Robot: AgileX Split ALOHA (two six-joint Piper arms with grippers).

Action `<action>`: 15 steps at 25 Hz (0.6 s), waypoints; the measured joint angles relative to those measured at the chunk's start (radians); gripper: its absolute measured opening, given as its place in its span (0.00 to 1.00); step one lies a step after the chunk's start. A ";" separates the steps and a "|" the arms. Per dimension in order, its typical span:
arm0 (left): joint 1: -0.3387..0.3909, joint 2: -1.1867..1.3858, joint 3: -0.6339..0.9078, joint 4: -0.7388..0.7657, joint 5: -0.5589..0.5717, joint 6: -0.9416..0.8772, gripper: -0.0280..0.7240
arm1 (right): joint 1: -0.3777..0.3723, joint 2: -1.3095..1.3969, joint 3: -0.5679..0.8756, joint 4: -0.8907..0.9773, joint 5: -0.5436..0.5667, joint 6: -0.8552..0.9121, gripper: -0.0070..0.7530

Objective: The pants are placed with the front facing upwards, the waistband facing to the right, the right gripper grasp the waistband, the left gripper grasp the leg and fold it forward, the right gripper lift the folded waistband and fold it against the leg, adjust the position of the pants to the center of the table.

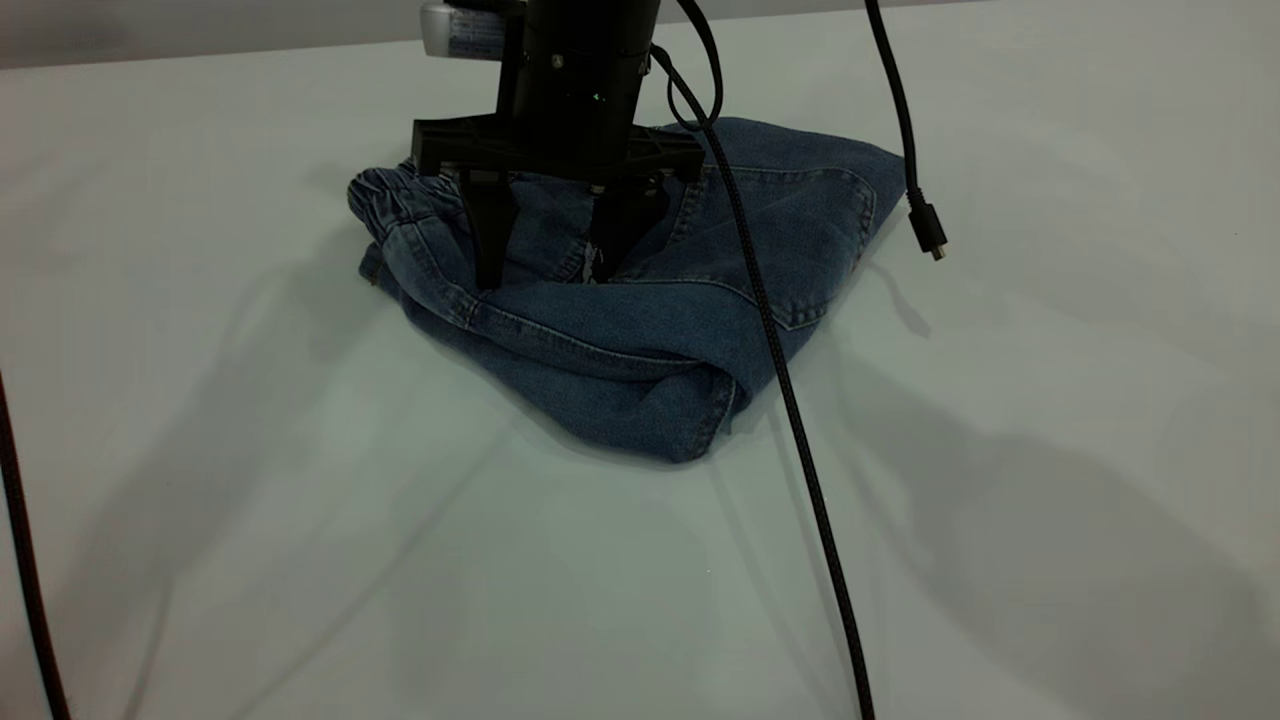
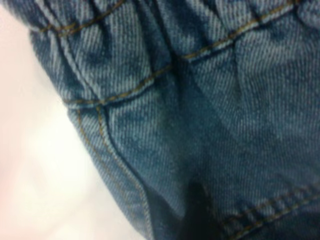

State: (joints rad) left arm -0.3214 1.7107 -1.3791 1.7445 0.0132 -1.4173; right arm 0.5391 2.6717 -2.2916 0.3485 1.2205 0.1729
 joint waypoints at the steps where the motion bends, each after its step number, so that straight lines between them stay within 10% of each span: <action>1: 0.000 0.000 0.000 0.000 0.000 0.000 0.46 | 0.000 0.000 0.000 0.005 0.000 -0.004 0.62; 15: 0.001 0.000 0.000 0.000 0.002 0.001 0.46 | -0.001 0.000 0.009 0.035 0.000 -0.027 0.62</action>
State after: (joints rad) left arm -0.3206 1.7107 -1.3791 1.7445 0.0154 -1.4168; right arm 0.5382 2.6717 -2.2828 0.3838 1.2205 0.1455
